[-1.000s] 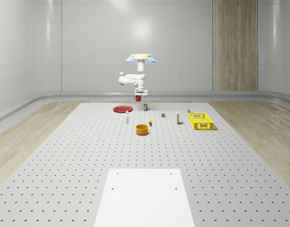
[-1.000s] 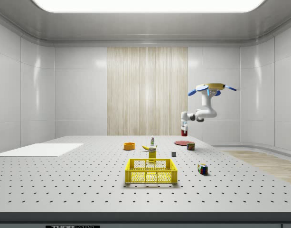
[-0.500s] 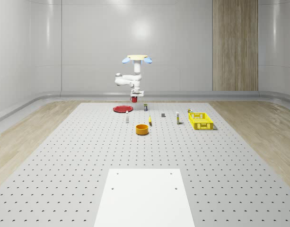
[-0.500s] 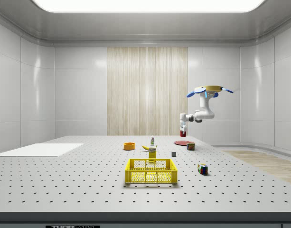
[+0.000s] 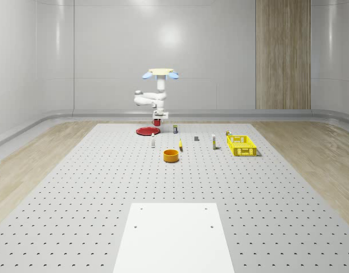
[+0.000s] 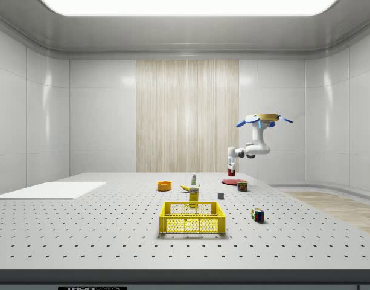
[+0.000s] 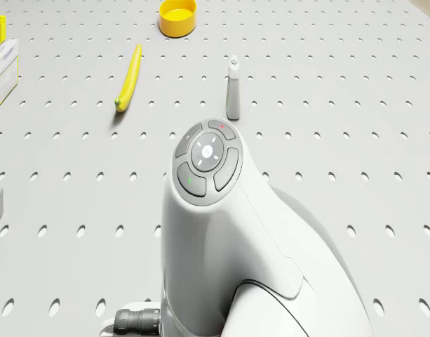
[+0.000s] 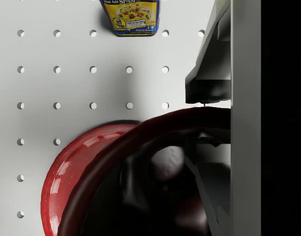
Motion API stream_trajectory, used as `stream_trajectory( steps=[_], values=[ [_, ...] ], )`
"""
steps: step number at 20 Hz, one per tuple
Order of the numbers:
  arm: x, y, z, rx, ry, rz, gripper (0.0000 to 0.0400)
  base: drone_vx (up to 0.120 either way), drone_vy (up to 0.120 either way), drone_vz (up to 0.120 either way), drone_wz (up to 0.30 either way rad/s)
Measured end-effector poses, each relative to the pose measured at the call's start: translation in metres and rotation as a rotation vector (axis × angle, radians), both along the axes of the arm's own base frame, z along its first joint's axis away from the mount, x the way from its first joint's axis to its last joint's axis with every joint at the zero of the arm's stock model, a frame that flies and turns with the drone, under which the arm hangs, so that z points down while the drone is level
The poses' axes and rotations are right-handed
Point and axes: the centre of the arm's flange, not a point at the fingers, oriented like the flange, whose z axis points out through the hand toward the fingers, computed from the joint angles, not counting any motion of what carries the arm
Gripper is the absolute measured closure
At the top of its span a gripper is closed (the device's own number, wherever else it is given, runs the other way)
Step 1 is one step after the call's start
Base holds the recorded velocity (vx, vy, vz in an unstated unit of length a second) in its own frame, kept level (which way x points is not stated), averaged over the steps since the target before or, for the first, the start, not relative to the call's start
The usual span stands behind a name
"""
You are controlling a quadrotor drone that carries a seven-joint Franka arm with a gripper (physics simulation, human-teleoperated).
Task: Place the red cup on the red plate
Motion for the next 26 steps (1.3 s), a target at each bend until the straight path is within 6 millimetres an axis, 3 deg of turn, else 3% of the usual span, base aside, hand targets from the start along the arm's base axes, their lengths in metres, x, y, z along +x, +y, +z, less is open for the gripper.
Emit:
stream_trajectory(
  steps=[5, 8, 13, 21, 26],
  values=[
    [0.0000, 0.0000, 0.0000, 0.000, 0.000, 0.000, 0.0301, -0.112, -0.120, 0.000, 0.000],
    [0.0000, 0.0000, 0.0000, 0.000, 0.000, 0.000, 0.0301, 0.000, -0.120, -0.013, 0.000],
    [0.0000, 0.0000, 0.0000, 0.000, 0.000, 0.000, 0.0301, 0.000, -0.120, -0.120, 0.000],
    [0.0000, 0.0000, 0.0000, 0.000, 0.000, 0.000, 0.0301, -0.060, -0.120, 0.000, 0.000],
    [0.0000, 0.0000, 0.0090, 0.000, 0.000, 0.000, 0.0301, 0.000, 0.000, 0.000, 0.000]
  ],
)
